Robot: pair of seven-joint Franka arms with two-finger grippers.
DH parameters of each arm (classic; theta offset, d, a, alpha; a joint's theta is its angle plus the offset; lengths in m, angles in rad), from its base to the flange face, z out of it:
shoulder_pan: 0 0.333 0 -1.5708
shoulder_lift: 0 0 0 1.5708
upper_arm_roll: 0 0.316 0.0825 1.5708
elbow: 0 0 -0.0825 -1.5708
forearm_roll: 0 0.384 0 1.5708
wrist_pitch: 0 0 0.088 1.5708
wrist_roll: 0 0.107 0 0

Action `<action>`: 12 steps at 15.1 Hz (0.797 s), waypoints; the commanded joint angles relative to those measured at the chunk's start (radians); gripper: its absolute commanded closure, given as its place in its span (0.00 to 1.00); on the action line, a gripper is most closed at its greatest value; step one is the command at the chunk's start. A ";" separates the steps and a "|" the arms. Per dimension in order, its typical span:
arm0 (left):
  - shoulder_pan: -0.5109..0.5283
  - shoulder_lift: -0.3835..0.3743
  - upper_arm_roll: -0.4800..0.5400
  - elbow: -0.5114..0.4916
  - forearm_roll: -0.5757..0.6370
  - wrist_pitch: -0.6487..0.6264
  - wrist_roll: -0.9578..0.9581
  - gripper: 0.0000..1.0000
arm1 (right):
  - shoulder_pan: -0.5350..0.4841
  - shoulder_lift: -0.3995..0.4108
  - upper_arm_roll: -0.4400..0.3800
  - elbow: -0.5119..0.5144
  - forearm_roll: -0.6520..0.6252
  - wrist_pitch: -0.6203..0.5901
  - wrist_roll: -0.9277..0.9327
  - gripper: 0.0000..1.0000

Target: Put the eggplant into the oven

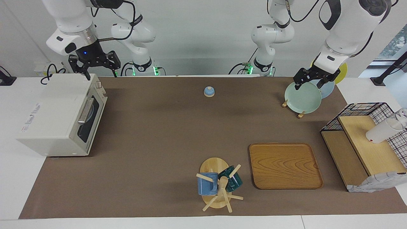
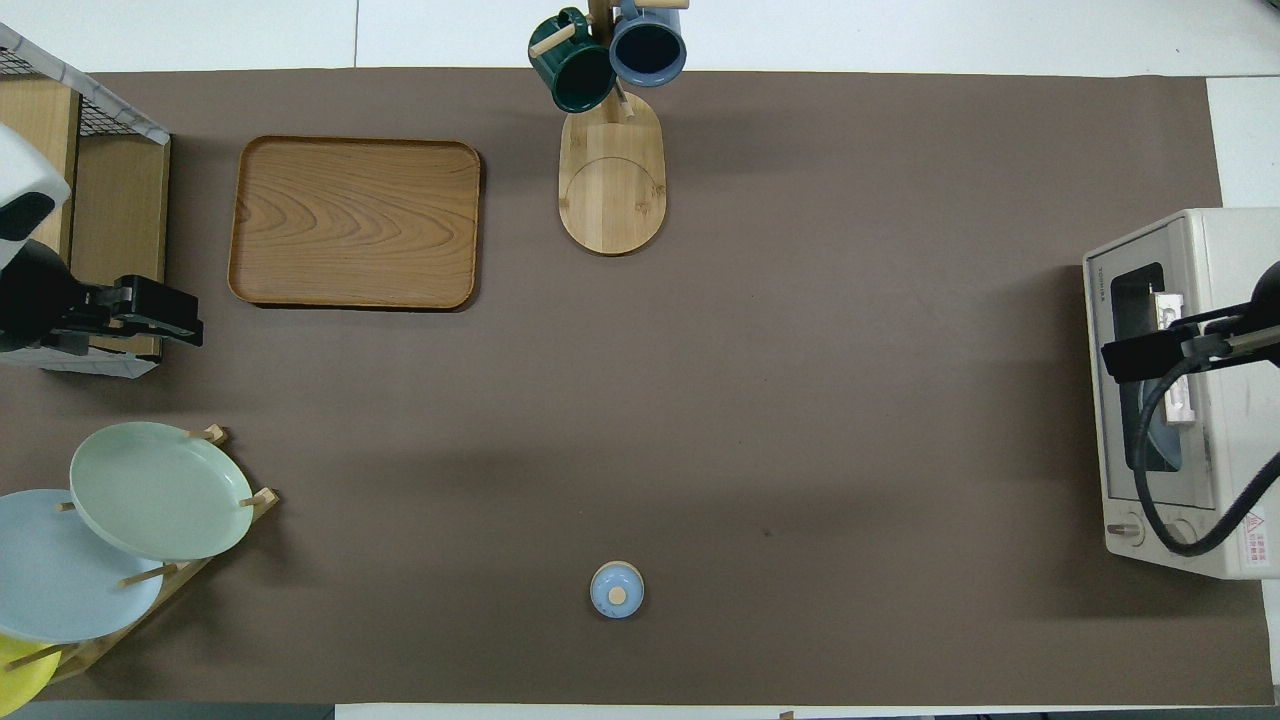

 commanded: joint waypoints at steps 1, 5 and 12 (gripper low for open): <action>0.012 -0.012 -0.009 -0.001 0.013 -0.003 0.003 0.00 | 0.022 0.023 -0.017 0.043 0.005 -0.031 0.031 0.00; 0.012 -0.012 -0.009 -0.001 0.013 -0.003 0.003 0.00 | 0.031 0.054 -0.013 0.058 0.003 -0.051 0.034 0.00; 0.012 -0.012 -0.009 -0.001 0.013 -0.003 0.003 0.00 | 0.031 0.049 -0.024 0.060 0.014 -0.035 0.035 0.00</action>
